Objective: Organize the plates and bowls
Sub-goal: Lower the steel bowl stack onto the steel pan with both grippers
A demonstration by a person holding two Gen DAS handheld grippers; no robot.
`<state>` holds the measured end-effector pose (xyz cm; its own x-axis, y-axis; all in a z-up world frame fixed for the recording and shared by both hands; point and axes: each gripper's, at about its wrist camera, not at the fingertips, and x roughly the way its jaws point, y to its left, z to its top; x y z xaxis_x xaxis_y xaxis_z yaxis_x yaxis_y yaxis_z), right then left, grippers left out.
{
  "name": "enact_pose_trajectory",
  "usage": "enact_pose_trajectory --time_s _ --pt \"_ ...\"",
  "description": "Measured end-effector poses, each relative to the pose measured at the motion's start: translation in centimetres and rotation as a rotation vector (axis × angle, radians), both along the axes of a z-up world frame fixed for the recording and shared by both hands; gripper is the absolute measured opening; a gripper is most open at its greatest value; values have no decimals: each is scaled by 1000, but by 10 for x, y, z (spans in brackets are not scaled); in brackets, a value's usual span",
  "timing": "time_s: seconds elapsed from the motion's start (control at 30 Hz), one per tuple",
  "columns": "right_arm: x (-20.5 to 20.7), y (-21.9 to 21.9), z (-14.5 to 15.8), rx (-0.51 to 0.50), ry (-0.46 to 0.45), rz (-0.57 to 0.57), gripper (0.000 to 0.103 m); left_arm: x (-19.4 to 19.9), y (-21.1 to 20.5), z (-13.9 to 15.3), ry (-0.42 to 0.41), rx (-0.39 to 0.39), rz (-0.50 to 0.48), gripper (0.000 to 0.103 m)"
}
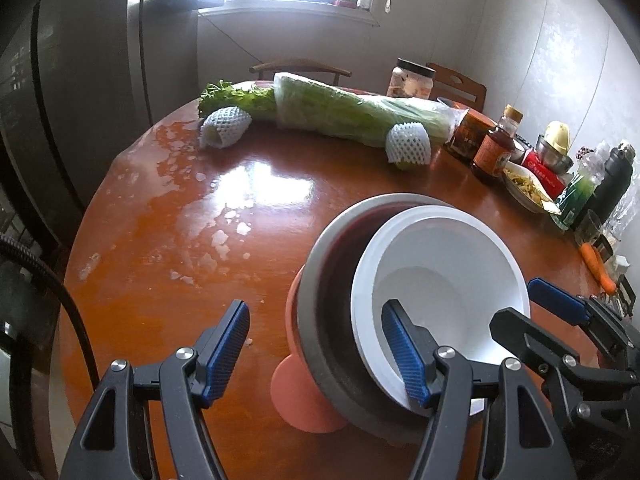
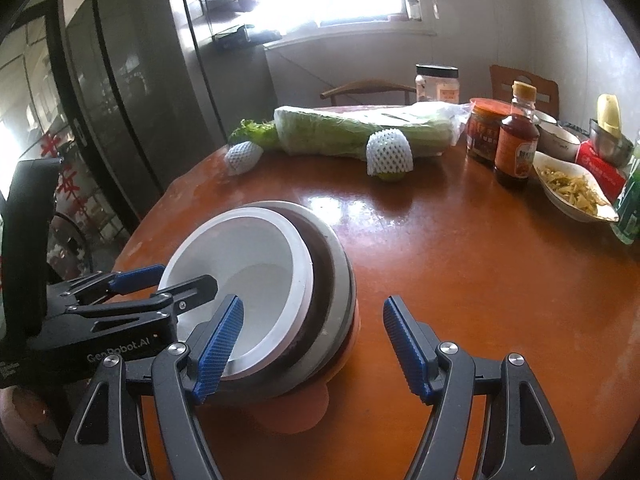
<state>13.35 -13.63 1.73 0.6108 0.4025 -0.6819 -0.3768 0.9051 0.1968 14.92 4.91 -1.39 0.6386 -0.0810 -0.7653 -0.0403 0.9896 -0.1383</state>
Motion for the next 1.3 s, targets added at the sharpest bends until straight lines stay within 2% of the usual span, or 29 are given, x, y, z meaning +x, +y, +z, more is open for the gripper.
enact_pose_trajectory --time_s 0.53,0.7,1.3 --pt "-10 8 13 -17 -38 -8 74 -17 9 11 -38 -8 9 69" --pt "-13 12 17 -26 -51 -13 74 -23 12 18 -74 -23 7 69" --pt "-38 18 42 -36 -137 -47 77 -52 20 41 -141 16 19 71"
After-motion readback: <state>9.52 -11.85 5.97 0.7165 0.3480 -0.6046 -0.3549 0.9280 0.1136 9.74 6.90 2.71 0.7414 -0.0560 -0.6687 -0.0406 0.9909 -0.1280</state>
